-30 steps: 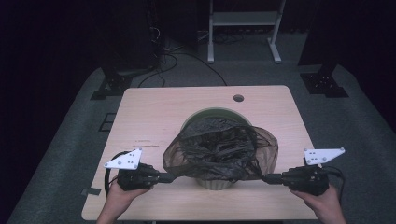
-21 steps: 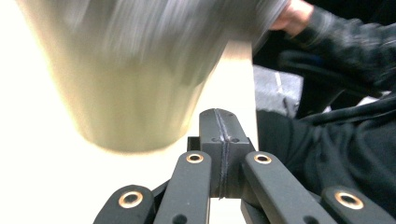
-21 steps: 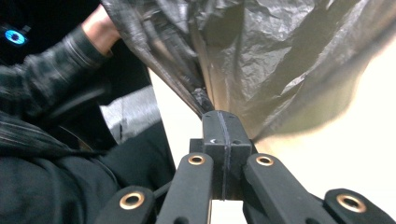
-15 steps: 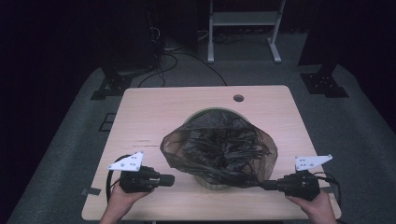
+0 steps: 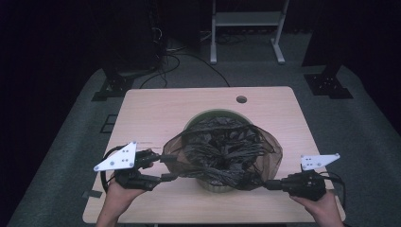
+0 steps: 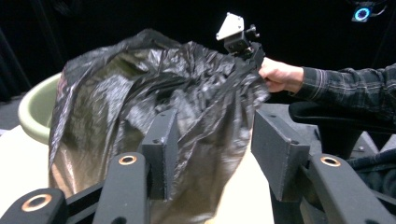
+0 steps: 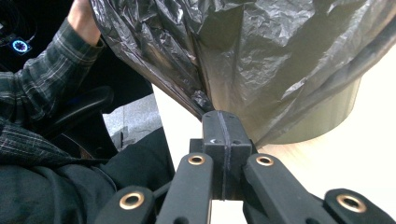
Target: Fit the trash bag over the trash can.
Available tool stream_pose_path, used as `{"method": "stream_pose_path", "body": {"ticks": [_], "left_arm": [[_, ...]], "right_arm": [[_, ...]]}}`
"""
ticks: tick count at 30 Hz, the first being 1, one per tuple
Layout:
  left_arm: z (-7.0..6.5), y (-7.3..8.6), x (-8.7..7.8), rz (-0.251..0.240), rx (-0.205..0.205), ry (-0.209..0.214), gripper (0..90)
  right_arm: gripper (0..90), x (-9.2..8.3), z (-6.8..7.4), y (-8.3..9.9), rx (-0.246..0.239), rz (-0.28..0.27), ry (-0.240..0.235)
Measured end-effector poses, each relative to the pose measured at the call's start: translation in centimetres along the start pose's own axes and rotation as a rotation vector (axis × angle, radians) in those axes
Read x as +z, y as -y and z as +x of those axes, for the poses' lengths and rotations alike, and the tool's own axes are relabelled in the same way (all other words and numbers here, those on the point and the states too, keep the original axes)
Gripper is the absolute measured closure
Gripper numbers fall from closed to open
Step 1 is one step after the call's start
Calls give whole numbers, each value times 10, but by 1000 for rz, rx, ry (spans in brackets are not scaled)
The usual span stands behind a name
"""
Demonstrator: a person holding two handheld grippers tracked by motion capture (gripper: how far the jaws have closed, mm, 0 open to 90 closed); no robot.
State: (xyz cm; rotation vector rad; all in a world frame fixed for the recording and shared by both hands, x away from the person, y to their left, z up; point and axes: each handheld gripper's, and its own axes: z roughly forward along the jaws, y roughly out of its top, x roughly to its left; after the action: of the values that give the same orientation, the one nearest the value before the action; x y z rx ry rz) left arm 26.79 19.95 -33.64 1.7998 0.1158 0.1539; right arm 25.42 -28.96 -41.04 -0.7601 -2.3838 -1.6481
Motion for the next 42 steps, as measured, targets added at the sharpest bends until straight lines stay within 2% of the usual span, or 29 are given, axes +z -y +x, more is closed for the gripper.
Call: {"method": "stream_pose_path", "body": {"ticks": [1, 2, 3, 4, 6, 8, 10, 11, 13, 16, 19, 23, 25, 28, 30, 31, 32, 33, 35, 38, 40, 42], "left_arm": [[5, 3, 3, 28, -6, -21, 502], [7, 5, 5, 35, -16, -24, 502], [11, 9, 6, 32, -27, 0, 540], [12, 12, 8, 32, -33, 13, 622], [13, 15, 9, 44, -37, 18, 682], [12, 18, 9, 42, -46, 43, 796], [8, 22, 9, 45, -38, 92, 881], [6, 25, 9, 38, -42, 120, 888], [0, 37, 11, 78, -52, 150, 895], [-5, 54, 11, 101, -80, 193, 897], [-3, 68, 10, 167, -117, 132, 897], [17, 86, 12, 197, -176, 41, 898], [28, 98, 14, 224, -196, -14, 897], [37, 108, 19, 278, -218, -62, 897], [37, 110, 19, 255, -215, -57, 874], [36, 107, 17, 233, -203, -52, 785], [34, 102, 13, 194, -194, -40, 716], [31, 97, 8, 158, -191, -27, 647], [27, 85, -5, 95, -164, 0, 575], [23, 67, -23, 19, -134, 16, 476], [23, 57, -31, -16, -110, -2, 446], [26, 50, -32, -16, -95, -47, 422]], "right_arm": [[900, -1, 0, 0, 3, -1, -1], [900, -1, 0, -1, 3, -2, -2], [900, -2, -1, -1, 0, -4, -1], [900, -2, -1, -1, -1, -5, 0], [900, -3, 0, -2, -2, -7, 1], [900, -5, 0, -2, -1, -11, 0], [900, -5, 0, -1, -1, -7, -3], [900, -4, 1, 0, 0, 0, -4], [900, -3, 0, 4, 4, 22, -1], [900, -1, -3, 14, 26, 46, -5], [900, 0, -6, 22, 46, 50, 2], [900, 6, -21, 27, 77, 61, 40], [900, 12, -31, 28, 90, 77, 66], [900, 22, -45, 31, 119, 112, 91], [900, 27, -47, 33, 116, 137, 110], [883, 26, -46, 33, 107, 131, 110], [800, 21, -43, 31, 90, 106, 113], [755, 14, -40, 29, 90, 76, 128], [701, -1, -34, 22, 67, 15, 110], [606, -22, -20, 5, 20, -70, 128], [570, -32, -9, -13, -20, -131, 141], [533, -35, 4, -38, -88, -176, 160]]}}
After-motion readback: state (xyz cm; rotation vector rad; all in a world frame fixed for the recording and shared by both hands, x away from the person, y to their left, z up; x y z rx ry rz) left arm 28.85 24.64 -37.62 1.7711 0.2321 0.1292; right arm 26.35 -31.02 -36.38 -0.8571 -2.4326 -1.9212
